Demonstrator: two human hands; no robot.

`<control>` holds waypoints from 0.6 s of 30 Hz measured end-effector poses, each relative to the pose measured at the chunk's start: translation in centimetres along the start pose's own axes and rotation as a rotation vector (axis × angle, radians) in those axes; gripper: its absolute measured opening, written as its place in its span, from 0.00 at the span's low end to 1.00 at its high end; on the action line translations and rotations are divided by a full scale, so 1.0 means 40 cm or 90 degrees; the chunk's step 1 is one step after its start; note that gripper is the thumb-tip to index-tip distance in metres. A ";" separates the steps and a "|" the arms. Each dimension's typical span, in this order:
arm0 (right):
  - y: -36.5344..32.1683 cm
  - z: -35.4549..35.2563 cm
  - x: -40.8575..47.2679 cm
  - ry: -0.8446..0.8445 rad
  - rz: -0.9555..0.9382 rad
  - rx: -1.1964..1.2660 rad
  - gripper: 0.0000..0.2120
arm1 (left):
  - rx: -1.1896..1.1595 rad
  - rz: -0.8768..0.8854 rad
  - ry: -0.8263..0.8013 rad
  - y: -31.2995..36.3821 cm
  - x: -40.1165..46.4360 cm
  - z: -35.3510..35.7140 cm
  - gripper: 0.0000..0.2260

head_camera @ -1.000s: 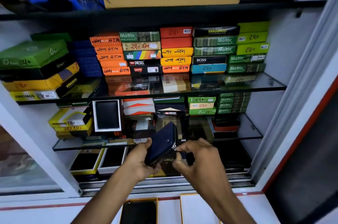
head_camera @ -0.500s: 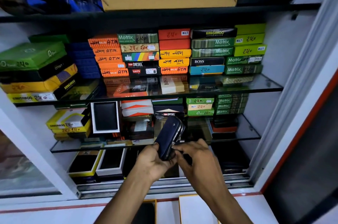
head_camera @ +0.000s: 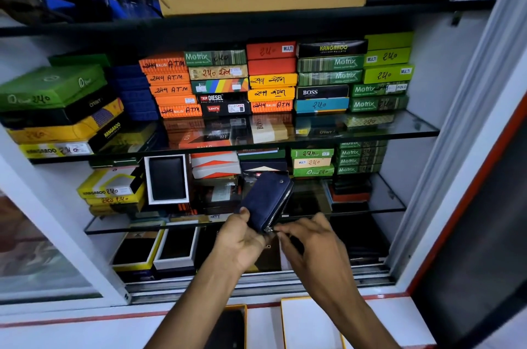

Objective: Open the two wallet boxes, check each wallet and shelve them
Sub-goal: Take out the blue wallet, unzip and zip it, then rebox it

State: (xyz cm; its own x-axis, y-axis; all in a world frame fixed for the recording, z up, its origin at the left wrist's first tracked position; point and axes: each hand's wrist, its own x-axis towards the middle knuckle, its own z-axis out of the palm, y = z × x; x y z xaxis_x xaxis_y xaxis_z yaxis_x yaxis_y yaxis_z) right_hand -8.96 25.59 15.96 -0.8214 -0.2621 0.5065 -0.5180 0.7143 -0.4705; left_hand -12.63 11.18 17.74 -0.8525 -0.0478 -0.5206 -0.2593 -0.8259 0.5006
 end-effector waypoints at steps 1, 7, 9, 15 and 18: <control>0.005 -0.007 0.002 0.022 0.005 -0.013 0.09 | -0.007 0.010 0.000 -0.001 0.000 -0.002 0.10; 0.030 -0.049 0.015 0.094 0.002 -0.070 0.07 | 0.076 0.075 0.015 -0.024 -0.018 -0.043 0.07; 0.042 -0.070 0.020 0.122 0.010 -0.066 0.07 | 0.135 0.122 0.014 -0.021 -0.031 -0.065 0.07; 0.097 -0.106 0.054 0.095 0.037 -0.045 0.08 | 0.296 0.167 -0.138 0.019 -0.061 -0.125 0.10; 0.103 -0.096 0.094 0.060 0.008 0.006 0.06 | 0.420 0.149 -0.208 0.051 -0.070 -0.131 0.12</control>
State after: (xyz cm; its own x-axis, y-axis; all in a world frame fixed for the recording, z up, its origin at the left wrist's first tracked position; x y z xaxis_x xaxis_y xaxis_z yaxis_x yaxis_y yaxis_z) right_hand -13.27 30.06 18.70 -0.8023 -0.1910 0.5656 -0.5105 0.7105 -0.4843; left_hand -8.40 6.68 16.60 -0.9827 0.0729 -0.1702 -0.1844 -0.3045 0.9345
